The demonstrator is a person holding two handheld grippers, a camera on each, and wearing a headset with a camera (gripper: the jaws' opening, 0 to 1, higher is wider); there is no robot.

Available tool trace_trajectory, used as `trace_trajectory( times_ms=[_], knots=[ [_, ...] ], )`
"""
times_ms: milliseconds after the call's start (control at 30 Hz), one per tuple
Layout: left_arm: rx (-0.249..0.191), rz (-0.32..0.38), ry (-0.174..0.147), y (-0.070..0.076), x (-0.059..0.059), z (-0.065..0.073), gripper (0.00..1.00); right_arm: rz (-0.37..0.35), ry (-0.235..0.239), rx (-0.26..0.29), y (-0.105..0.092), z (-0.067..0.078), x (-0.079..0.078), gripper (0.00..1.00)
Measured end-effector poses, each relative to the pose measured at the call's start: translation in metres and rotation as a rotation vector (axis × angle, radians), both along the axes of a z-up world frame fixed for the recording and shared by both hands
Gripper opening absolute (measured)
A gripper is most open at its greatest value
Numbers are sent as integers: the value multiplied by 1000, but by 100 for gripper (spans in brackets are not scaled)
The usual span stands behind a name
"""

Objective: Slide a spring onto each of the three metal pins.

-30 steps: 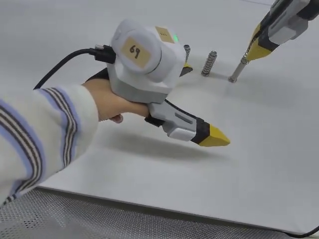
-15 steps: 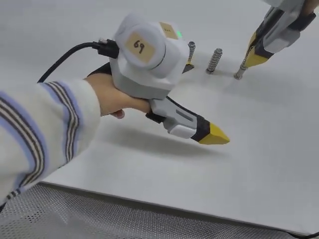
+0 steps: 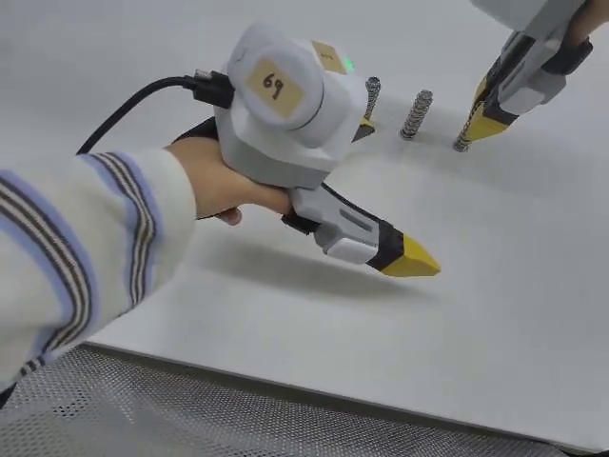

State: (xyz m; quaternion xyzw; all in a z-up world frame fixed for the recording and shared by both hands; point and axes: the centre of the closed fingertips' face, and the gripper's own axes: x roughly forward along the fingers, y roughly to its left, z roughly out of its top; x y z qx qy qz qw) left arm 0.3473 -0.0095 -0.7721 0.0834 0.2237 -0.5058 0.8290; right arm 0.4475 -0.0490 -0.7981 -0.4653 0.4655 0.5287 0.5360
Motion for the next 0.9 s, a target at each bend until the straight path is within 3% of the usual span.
trace_trajectory(
  times_ms=[200,500,733,900],
  knots=[
    [8,-3,-3,1,0,-1,91,-24,20,25,1,-1,3,9],
    [65,-12,-15,6,-4,-11,90,1,19,7,-1,-5,-2,9],
    [38,6,7,9,-4,-5,91,13,21,5,-1,-3,-7,11],
    [62,9,14,14,-5,-10,93,26,-34,26,-2,7,-11,20]
  ],
)
